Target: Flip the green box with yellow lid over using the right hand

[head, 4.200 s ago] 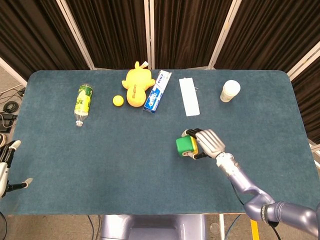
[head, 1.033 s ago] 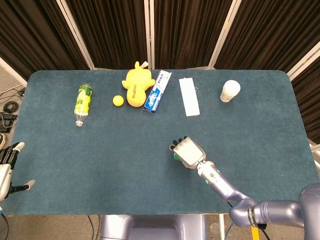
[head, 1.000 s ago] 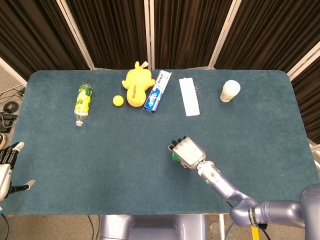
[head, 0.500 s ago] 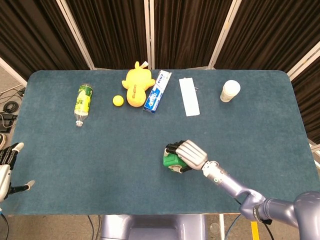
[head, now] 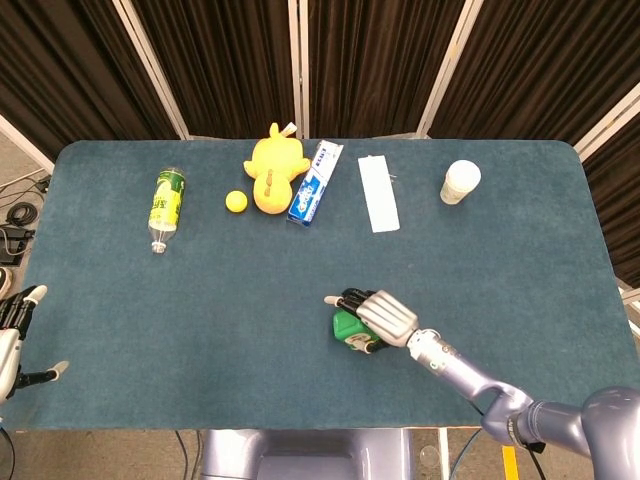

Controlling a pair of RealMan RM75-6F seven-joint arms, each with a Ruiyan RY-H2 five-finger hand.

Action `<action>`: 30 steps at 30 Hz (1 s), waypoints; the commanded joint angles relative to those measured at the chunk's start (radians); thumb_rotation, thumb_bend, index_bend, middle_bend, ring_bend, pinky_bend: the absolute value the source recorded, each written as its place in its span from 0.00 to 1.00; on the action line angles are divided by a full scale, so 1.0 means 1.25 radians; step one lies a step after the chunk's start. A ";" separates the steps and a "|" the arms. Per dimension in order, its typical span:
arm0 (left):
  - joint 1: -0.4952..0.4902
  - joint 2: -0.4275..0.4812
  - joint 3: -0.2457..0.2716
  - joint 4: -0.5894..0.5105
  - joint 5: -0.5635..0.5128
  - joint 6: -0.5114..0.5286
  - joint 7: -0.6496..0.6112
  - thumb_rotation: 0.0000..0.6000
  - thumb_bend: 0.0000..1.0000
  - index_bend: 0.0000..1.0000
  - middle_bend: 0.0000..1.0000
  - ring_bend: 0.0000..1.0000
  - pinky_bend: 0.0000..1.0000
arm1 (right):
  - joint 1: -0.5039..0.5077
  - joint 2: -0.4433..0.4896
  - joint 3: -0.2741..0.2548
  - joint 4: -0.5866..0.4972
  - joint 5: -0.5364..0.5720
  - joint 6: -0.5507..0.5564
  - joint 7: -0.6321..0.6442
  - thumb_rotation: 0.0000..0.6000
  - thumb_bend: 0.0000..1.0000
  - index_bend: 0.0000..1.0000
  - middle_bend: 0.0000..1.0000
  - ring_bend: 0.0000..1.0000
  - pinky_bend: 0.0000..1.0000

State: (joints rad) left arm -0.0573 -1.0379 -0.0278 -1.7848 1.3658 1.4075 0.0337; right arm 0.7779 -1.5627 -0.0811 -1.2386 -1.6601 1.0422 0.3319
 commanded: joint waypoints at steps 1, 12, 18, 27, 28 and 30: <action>0.001 0.001 -0.001 0.000 0.000 0.002 -0.003 1.00 0.00 0.00 0.00 0.00 0.00 | -0.010 0.056 -0.021 -0.051 -0.011 0.003 -0.027 1.00 0.16 0.00 0.00 0.00 0.13; 0.002 0.005 0.004 -0.008 0.020 0.007 -0.006 1.00 0.00 0.00 0.00 0.00 0.00 | -0.081 0.209 -0.052 -0.147 -0.046 0.116 -0.049 1.00 0.14 0.00 0.00 0.00 0.03; 0.009 0.008 0.010 -0.018 0.044 0.027 -0.006 1.00 0.00 0.00 0.00 0.00 0.00 | -0.137 0.304 -0.051 -0.247 -0.029 0.186 -0.061 1.00 0.09 0.00 0.00 0.00 0.00; 0.030 0.016 0.016 -0.024 0.084 0.076 -0.020 1.00 0.00 0.00 0.00 0.00 0.00 | -0.317 0.391 -0.019 -0.428 0.071 0.386 -0.362 1.00 0.00 0.00 0.00 0.00 0.00; 0.031 0.018 0.018 -0.024 0.087 0.076 -0.029 1.00 0.00 0.00 0.00 0.00 0.00 | -0.344 0.387 -0.016 -0.436 0.086 0.413 -0.392 1.00 0.00 0.00 0.00 0.00 0.00; 0.033 0.022 0.021 -0.023 0.089 0.073 -0.044 1.00 0.00 0.00 0.00 0.00 0.00 | -0.382 0.376 -0.011 -0.438 0.100 0.455 -0.426 1.00 0.00 0.00 0.00 0.00 0.00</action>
State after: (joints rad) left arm -0.0189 -1.0152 -0.0049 -1.8144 1.4737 1.5003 -0.0092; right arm 0.3906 -1.1031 -0.1128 -1.7413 -1.5855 1.5168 -0.1129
